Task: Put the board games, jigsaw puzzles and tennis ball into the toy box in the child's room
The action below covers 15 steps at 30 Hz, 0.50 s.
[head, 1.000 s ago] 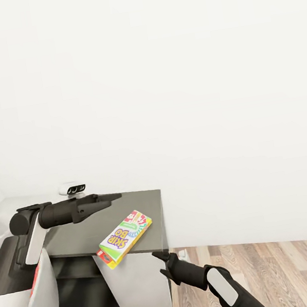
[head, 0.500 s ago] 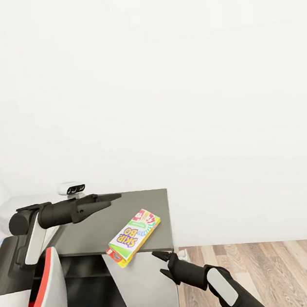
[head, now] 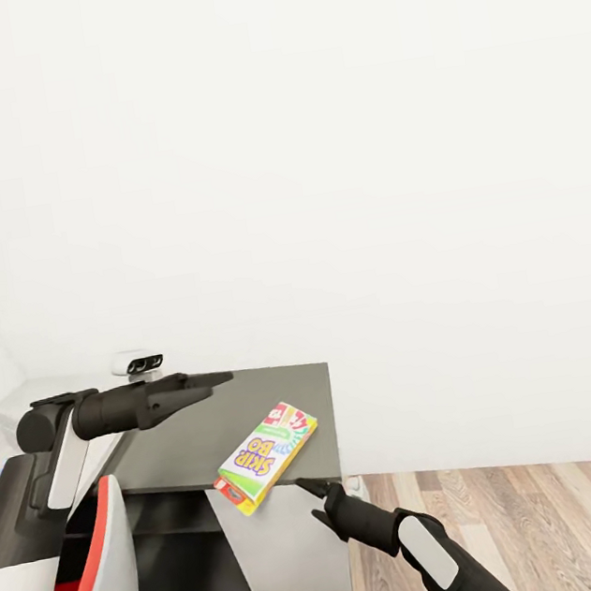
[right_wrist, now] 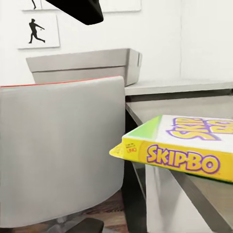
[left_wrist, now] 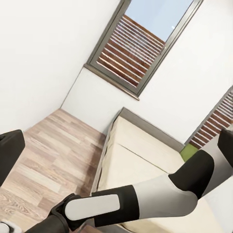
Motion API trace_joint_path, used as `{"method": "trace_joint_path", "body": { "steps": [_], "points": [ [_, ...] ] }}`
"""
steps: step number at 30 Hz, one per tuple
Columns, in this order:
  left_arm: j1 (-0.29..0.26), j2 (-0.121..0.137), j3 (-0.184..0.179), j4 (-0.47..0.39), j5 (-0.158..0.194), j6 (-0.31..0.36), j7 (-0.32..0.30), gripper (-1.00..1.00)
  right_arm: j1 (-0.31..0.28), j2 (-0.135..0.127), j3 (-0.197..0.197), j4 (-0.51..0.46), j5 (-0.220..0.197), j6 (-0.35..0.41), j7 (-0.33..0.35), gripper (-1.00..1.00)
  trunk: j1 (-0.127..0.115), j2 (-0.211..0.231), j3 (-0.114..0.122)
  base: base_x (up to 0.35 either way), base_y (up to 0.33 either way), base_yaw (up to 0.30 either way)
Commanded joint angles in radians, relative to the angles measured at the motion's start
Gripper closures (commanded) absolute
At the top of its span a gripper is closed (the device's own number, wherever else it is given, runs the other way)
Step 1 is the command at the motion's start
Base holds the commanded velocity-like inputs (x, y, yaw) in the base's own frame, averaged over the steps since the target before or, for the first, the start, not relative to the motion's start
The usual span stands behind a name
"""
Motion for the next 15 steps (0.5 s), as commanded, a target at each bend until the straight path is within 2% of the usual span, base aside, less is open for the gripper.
{"method": "trace_joint_path", "body": {
  "steps": [1,7,15],
  "points": [
    [-0.001,0.000,0.000,0.000,0.001,0.011,-0.008,-1.00,-0.001,0.000,0.000,0.000,-0.005,0.000,-0.001,-1.00,0.000,-0.001,-0.001,0.002,0.008,0.000],
    [-0.001,0.004,0.000,0.000,0.000,0.011,-0.038,-1.00,-0.001,0.000,0.000,-0.008,-0.007,-0.012,-0.001,-1.00,0.000,-0.001,-0.001,0.000,0.002,0.000],
    [-0.001,0.009,-0.001,0.000,0.000,0.011,-0.046,-1.00,-0.001,0.000,0.001,-0.016,-0.006,-0.033,0.000,-1.00,0.000,-0.001,-0.001,0.000,0.046,0.000]
  ]
}}
